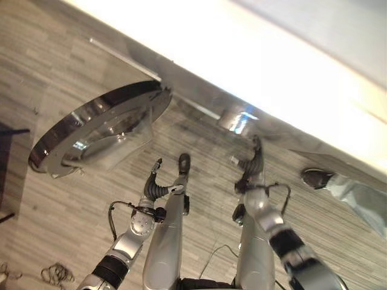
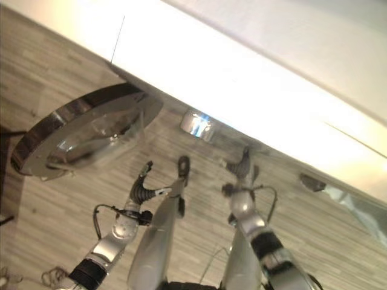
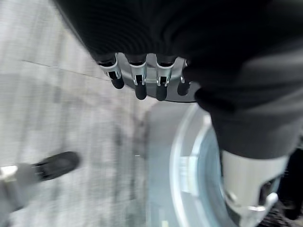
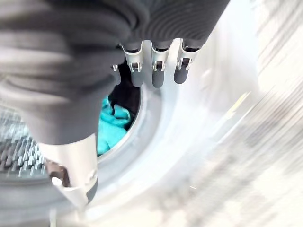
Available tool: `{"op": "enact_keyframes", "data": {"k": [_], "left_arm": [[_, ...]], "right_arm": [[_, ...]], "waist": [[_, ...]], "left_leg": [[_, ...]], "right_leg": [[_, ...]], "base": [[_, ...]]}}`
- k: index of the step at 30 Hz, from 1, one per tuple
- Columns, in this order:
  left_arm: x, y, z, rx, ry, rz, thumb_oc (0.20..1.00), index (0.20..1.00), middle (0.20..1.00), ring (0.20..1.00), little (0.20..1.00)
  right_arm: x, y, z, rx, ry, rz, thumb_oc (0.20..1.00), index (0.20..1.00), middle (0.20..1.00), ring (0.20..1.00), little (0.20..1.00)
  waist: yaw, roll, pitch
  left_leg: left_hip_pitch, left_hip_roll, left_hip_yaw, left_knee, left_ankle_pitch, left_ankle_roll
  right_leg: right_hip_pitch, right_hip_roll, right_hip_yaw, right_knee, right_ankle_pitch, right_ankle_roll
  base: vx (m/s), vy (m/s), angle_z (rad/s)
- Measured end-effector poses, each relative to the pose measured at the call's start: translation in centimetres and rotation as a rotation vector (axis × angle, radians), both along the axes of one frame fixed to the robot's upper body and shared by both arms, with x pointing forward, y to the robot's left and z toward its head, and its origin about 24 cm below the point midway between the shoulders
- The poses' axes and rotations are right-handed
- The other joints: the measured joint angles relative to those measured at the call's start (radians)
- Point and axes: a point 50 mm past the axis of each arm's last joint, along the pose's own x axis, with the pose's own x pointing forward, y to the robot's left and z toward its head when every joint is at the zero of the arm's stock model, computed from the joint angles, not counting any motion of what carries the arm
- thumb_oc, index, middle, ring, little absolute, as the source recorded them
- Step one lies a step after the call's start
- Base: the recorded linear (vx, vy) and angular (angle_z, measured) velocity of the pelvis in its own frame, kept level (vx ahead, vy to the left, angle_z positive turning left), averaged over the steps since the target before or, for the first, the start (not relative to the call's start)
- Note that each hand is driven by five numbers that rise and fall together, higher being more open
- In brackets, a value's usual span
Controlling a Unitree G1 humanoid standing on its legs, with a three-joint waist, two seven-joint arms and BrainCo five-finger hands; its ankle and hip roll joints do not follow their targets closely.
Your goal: Grab the laundry basket,head to the washer,open it,put in the laundry and shut it.
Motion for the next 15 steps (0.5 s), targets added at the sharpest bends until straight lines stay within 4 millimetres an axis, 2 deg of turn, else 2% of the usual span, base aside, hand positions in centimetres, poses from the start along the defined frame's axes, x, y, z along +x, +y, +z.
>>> {"op": "enact_keyframes", "data": {"k": [5, 7, 10, 11, 13, 15], "left_arm": [[-0.2, 0.8, -0.8, 0.054, 0.037, -0.008, 1.0, 1.0, 1.0, 1.0, 1.0], [-0.4, 1.1, -1.1, 0.063, 0.054, -0.003, 1.0, 1.0, 1.0, 1.0, 1.0], [-0.7, 1.6, -2.2, 0.08, 0.098, 0.013, 1.0, 1.0, 1.0, 1.0, 1.0], [-1.1, 1.9, -2.6, 0.085, 0.118, 0.02, 1.0, 1.0, 1.0, 1.0, 1.0], [-1.9, 2.4, -3.7, 0.096, 0.165, 0.03, 1.0, 1.0, 1.0, 1.0, 1.0], [-2.5, 2.8, -4.1, 0.109, 0.19, 0.026, 1.0, 1.0, 1.0, 1.0, 1.0]], "right_arm": [[-1.7, -0.9, -3.2, -0.132, 0.162, 0.083, 1.0, 1.0, 1.0, 1.0, 1.0], [-2.8, -1.7, -5.0, -0.149, 0.25, 0.077, 1.0, 1.0, 1.0, 1.0, 1.0], [-4.5, -2.9, -8.5, -0.172, 0.433, 0.029, 1.0, 1.0, 1.0, 1.0, 1.0], [-5.4, -3.2, -9.3, -0.17, 0.477, 0.013, 1.0, 1.0, 1.0, 1.0, 1.0], [-6.7, -4.1, -10.6, -0.168, 0.549, -0.019, 1.0, 1.0, 1.0, 1.0, 1.0], [-8.3, -5.2, -11.9, -0.17, 0.627, -0.062, 1.0, 1.0, 1.0, 1.0, 1.0]], "waist": [[-0.025, -0.055, -0.035], [-0.032, -0.073, -0.074], [-0.034, -0.081, -0.095], [-0.038, -0.084, -0.134], [-0.045, -0.09, -0.189], [-0.053, -0.095, -0.211]], "left_leg": [[0.124, 0.028, 0.001, -0.016, -0.015, -0.015], [0.169, 0.034, 0.003, -0.034, -0.02, -0.02], [0.281, 0.035, 0.015, -0.049, -0.031, -0.023], [0.291, 0.039, 0.03, -0.054, -0.047, -0.021], [0.325, 0.04, 0.047, -0.073, -0.045, -0.026], [0.396, 0.039, 0.059, -0.108, -0.05, -0.02]], "right_leg": [[0.121, 0.032, -0.003, -0.017, -0.013, -0.009], [0.158, 0.039, -0.002, -0.028, -0.018, -0.011], [0.267, 0.043, 0.001, -0.055, -0.017, -0.011], [0.273, 0.043, 0.006, -0.064, -0.027, -0.013], [0.297, 0.044, 0.023, -0.087, -0.023, -0.012], [0.356, 0.046, 0.028, -0.113, -0.021, -0.01]], "base": [[0.03, -0.044, -0.09], [0.08, -0.004, -0.07], [0.0, 0.033, -0.11], [0.06, -0.001, -0.24], [0.1, 0.007, -0.24], [0.16, 0.01, -0.14]]}}
